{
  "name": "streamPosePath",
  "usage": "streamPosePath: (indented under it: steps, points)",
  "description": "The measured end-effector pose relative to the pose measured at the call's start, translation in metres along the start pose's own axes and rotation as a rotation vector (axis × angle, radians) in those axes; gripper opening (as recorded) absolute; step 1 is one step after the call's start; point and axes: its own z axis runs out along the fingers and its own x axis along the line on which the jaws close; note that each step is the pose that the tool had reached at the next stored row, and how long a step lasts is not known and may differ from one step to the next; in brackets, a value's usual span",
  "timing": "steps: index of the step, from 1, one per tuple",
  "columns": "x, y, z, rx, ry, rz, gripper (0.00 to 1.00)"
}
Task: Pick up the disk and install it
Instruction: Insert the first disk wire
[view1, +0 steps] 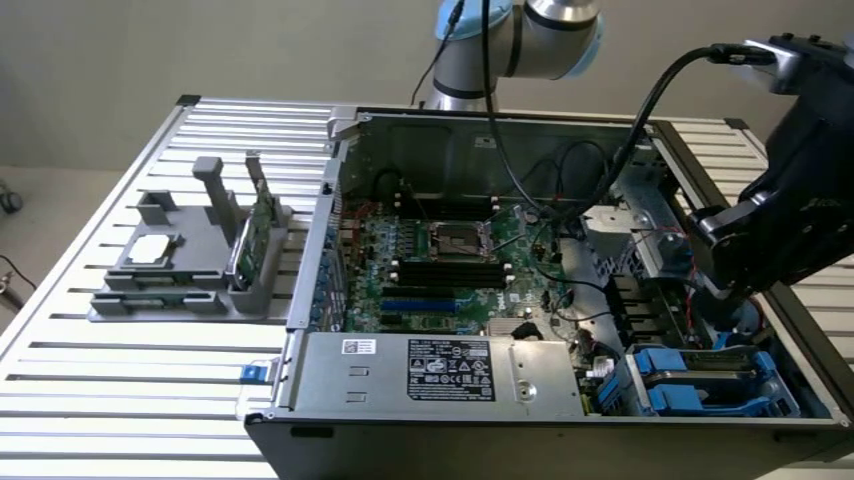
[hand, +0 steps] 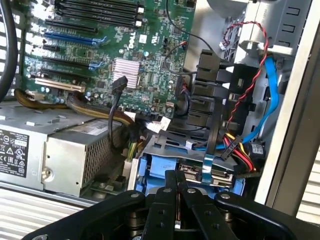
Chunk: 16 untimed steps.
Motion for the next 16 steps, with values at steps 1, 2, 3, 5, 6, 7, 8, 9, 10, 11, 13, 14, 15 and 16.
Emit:
streamPosePath:
  steps: [1, 2, 3, 5, 6, 7, 8, 9, 10, 11, 13, 14, 15, 16]
  points:
    - [-0.0001, 0.0000, 0.0000, -0.0014, -0.0015, 0.010, 0.11]
    - [-0.0001, 0.0000, 0.0000, -0.0028, -0.0035, 0.020, 0.11]
    - [0.0000, 0.0000, 0.0000, -0.0040, -0.0064, 0.029, 0.11]
    - [0.0000, 0.0000, 0.0000, -0.0064, -0.0139, 0.046, 0.11]
    - [0.0000, 0.0000, 0.0000, -0.0076, -0.0182, 0.054, 0.11]
    - [0.0000, 0.0000, 0.0001, -0.0090, -0.0226, 0.062, 0.11]
    - [0.0000, 0.0000, 0.0000, -0.0102, -0.0271, 0.069, 0.11]
    - [0.0000, 0.0001, 0.0001, -0.0115, -0.0317, 0.077, 0.11]
    - [0.0000, 0.0001, 0.0001, -0.0128, -0.0366, 0.085, 0.11]
    - [0.0000, 0.0001, 0.0001, -0.0141, -0.0413, 0.092, 0.11]
    - [0.0000, 0.0001, 0.0001, -0.0164, -0.0508, 0.107, 0.11]
    - [0.0000, 0.0001, 0.0000, -0.0176, -0.0556, 0.114, 0.11]
    - [0.0000, 0.0002, 0.0001, -0.0188, -0.0607, 0.122, 0.11]
    - [0.0000, 0.0002, 0.0000, -0.0198, -0.0656, 0.130, 0.11]
